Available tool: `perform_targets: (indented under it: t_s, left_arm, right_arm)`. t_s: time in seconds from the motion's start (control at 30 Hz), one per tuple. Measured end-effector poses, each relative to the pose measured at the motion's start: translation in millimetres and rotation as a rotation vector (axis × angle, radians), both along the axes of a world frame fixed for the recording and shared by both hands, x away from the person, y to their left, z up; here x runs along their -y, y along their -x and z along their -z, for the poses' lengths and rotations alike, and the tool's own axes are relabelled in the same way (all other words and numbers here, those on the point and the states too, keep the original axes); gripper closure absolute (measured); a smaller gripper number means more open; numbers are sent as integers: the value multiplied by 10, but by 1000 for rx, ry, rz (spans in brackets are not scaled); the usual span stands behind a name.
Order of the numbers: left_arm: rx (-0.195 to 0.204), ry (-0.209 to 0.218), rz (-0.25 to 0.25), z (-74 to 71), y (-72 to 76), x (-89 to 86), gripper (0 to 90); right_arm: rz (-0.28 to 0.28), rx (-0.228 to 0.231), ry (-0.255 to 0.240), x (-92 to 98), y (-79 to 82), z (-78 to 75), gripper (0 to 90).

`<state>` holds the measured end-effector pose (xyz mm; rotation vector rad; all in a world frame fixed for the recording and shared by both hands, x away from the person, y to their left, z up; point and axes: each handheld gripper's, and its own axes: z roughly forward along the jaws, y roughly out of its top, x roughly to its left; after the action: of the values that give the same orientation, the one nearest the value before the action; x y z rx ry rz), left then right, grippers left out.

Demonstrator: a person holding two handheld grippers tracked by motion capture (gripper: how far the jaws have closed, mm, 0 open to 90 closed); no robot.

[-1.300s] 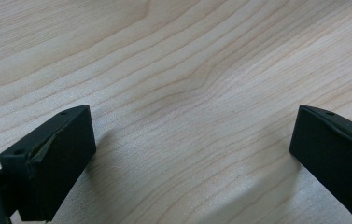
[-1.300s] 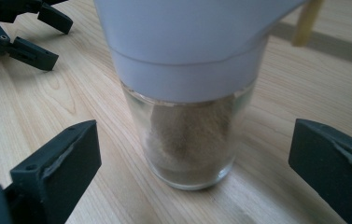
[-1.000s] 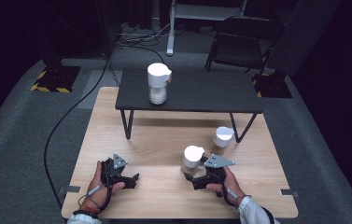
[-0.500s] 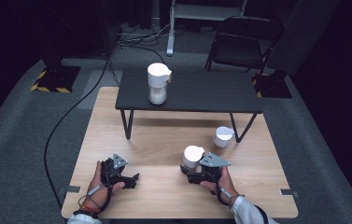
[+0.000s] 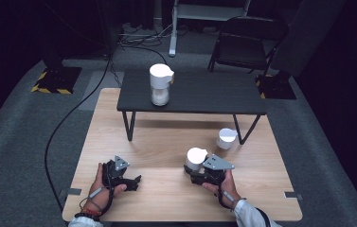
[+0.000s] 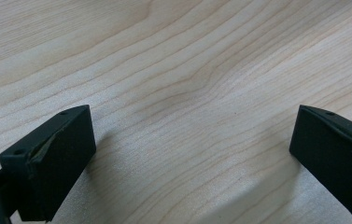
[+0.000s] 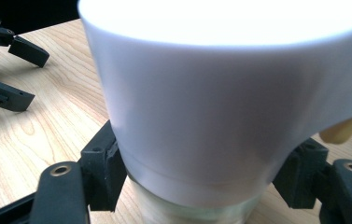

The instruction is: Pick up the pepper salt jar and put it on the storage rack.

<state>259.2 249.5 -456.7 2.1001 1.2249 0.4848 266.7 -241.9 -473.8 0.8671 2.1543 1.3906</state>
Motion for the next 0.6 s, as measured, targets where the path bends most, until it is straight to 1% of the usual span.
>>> perform_targets:
  t_s: [0.1, 0.3, 0.5, 0.6]
  left_arm:
    - [-1, -1, 0, -1, -1, 1, 2]
    - [-1, -1, 0, -2, -1, 1, 2]
    - [-1, -1, 0, -2, -1, 1, 2]
    - [-1, -1, -1, -2, -1, 1, 2]
  right_arm:
    - [-4, -1, 10, 11, -2, -36, 300]
    - [-5, -9, 10, 46, 0, -96, 300]
    - [-11, -5, 0, 77, 17, -159, 300]
    - [-7, 4, 3, 74, 46, -209, 300]
